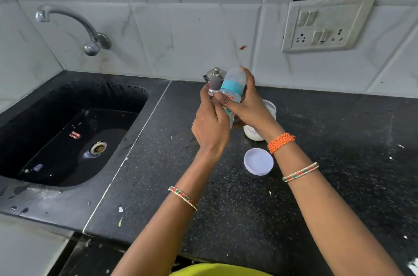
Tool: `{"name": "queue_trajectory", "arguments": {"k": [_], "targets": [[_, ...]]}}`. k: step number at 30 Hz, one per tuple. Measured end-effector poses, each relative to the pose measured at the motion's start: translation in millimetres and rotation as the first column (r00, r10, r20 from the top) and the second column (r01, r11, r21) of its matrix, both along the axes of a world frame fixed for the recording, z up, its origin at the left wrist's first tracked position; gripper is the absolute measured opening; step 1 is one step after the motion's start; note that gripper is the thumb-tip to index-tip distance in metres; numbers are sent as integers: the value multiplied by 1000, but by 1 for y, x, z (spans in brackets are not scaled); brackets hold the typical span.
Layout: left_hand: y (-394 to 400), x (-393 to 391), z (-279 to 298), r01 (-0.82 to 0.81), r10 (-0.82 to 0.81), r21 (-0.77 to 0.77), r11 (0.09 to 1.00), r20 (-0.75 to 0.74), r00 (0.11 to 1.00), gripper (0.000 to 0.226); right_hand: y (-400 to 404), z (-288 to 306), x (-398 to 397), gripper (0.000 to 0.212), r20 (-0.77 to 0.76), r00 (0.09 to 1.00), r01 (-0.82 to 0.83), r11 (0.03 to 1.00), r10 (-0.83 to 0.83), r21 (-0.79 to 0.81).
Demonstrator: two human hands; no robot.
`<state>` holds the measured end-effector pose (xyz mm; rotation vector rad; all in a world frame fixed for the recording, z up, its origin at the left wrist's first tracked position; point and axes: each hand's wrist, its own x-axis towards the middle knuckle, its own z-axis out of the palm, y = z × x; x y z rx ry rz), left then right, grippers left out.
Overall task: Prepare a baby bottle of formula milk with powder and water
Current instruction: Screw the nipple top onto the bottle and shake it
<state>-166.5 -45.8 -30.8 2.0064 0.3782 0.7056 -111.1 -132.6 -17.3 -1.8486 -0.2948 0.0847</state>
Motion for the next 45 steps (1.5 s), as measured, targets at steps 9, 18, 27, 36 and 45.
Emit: {"name": "queue_trajectory", "arguments": {"k": [9, 18, 27, 36, 45], "targets": [[12, 5, 6, 125, -51, -551, 825, 149, 988, 25, -20, 30, 3, 68, -207, 950, 309, 617, -233, 724], [46, 9, 5, 100, -10, -563, 820, 161, 987, 23, 1, 33, -2, 78, -107, 961, 209, 417, -255, 885], [54, 11, 5, 110, -62, -543, 833, 105, 993, 26, 10, 5, 5, 73, -203, 866, 326, 209, -457, 922], [56, 9, -7, 95, -113, -665, 741, 17, 993, 28, -4, 10, 7, 72, -244, 878, 361, 234, -412, 903], [54, 4, 11, 234, -298, -678, 697, 22, 954, 24, -16, 30, -3, 83, -31, 946, 170, 415, -321, 894]]}}
